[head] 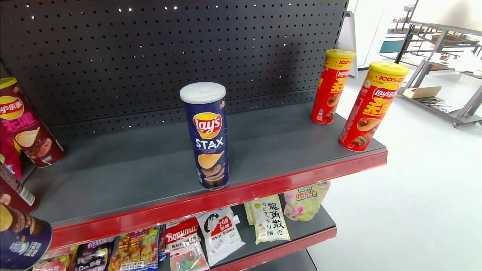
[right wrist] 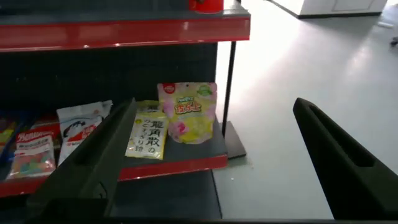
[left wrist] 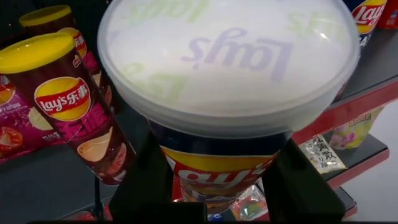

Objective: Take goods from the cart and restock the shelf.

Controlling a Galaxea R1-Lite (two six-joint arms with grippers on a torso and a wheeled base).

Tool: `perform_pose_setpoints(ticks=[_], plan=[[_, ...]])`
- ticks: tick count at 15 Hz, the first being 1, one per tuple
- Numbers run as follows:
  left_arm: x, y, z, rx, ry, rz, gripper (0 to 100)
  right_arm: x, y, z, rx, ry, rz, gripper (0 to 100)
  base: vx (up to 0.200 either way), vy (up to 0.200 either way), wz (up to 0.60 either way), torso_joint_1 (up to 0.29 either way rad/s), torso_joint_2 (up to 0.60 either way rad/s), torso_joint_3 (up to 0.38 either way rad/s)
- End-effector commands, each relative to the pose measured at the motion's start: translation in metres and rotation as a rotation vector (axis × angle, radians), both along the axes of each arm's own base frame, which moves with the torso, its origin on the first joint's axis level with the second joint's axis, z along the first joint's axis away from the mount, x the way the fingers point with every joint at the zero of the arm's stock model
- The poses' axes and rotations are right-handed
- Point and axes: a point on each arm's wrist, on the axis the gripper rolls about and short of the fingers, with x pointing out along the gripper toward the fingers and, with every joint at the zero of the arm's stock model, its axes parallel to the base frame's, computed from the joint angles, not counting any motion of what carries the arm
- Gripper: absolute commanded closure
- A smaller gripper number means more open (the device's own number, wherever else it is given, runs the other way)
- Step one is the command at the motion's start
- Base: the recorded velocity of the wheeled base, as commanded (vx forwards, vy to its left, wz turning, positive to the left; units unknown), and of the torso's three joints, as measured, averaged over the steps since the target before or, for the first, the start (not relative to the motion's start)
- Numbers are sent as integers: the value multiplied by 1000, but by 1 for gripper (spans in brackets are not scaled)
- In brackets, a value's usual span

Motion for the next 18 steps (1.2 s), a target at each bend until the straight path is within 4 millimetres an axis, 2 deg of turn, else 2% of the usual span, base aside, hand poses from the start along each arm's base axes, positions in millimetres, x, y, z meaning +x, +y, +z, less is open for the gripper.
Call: perform_pose_setpoints(ticks=[1,2,7,10,12,15,18], plan=[[1,0,-1,-1,7,-18,100,0,-1,0,-6,42,-50,0,0,0,0,0,0,0],[2,-1,0,-1,2,-21,100,0,-3,-2,-2,33,-114,0,0,0,0,0,0,0],[3,-1,1,0,1,-25,100,1,-1,-5,11,51,-63,0,0,0,0,0,0,0],[17,-4,2,0,28,-125,100,1,-2,-5,35,53,-66,0,0,0,0,0,0,0],[35,-5,6,-2,50,-133,100,1,-1,-5,41,53,-65,0,0,0,0,0,0,0],[73,-7,14,-2,55,-136,100,1,-1,-5,41,53,-65,0,0,0,0,0,0,0],[122,-13,13,-13,81,-212,100,1,-1,-5,41,53,-65,0,0,0,0,0,0,0]])
